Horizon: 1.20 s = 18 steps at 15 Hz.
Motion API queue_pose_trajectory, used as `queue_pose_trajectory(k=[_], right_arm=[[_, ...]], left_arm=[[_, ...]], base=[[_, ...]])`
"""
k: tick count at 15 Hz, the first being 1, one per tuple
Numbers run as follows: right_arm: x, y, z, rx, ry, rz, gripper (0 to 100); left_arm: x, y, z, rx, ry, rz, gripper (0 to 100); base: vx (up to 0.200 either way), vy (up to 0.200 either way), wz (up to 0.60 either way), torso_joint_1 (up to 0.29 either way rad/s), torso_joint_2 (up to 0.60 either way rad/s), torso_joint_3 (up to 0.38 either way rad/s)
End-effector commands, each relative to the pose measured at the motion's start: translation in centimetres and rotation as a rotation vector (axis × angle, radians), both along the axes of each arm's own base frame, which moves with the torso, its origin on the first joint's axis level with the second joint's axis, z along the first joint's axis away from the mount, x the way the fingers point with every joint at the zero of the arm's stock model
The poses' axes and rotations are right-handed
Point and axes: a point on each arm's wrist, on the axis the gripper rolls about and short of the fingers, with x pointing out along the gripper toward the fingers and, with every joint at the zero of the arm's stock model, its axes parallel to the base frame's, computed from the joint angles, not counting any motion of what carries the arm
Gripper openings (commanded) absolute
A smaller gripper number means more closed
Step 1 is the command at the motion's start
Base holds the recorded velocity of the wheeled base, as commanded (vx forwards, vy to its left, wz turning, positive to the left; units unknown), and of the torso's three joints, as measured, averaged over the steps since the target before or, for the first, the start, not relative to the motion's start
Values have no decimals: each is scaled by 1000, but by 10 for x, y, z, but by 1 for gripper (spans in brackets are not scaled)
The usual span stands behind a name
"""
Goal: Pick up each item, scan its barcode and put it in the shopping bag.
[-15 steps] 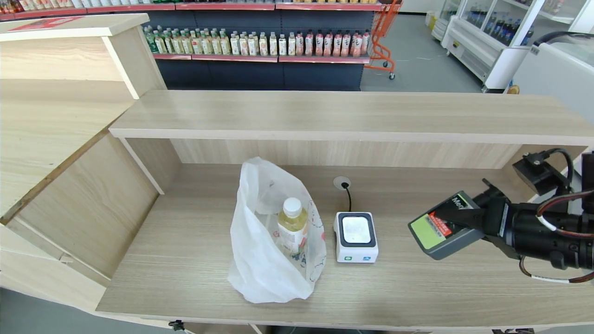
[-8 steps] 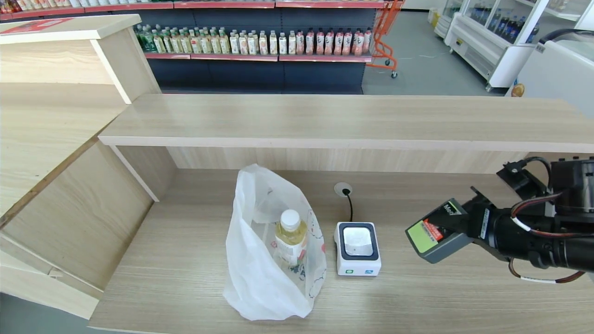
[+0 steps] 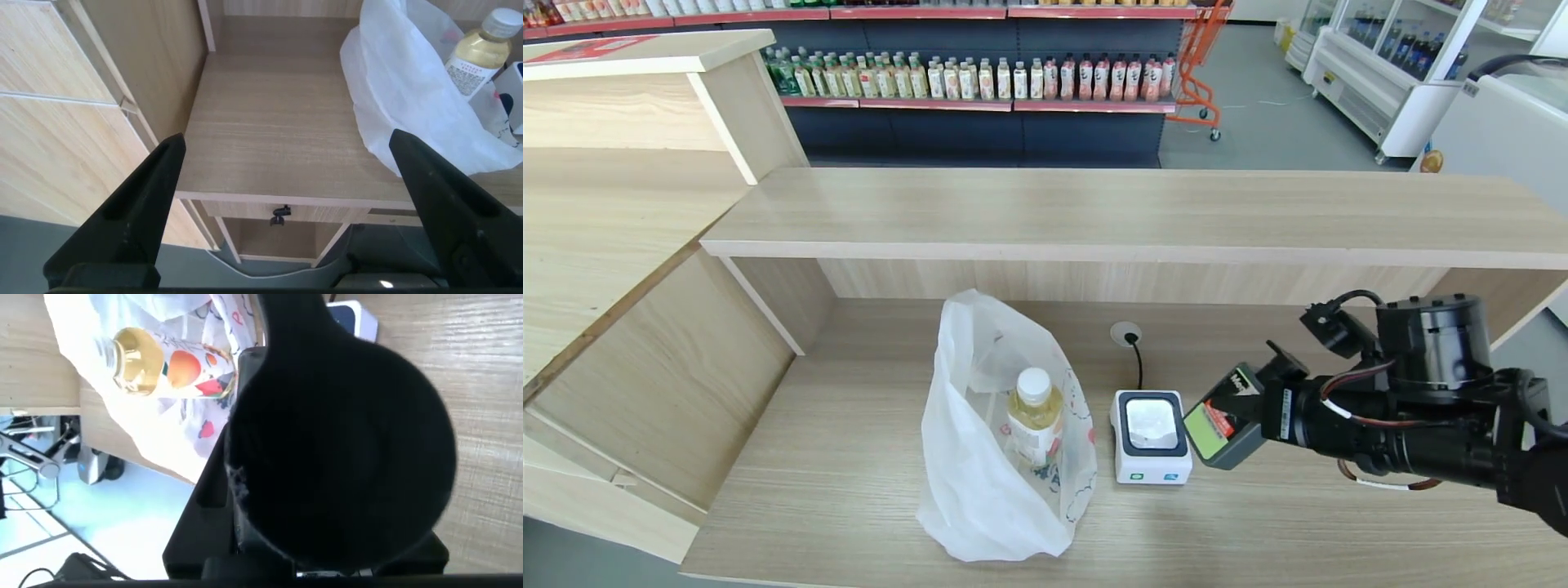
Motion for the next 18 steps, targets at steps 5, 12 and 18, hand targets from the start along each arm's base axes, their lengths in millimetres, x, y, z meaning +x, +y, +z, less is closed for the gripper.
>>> queue_pose_trajectory(k=[5, 12, 18], right_arm=[[38, 20, -53, -107, -44, 80, 0], [65, 33, -66, -84, -100, 81, 0], [69, 39, -63, -40, -101, 71, 0]], left_arm=[[0, 0, 0, 0, 0, -1, 100], [0, 0, 0, 2, 0, 0, 100], [0, 0, 0, 3, 0, 0, 100]], base=[[0, 0, 0, 0, 0, 0], [0, 0, 0, 0, 0, 0], [0, 0, 0, 0, 0, 0]])
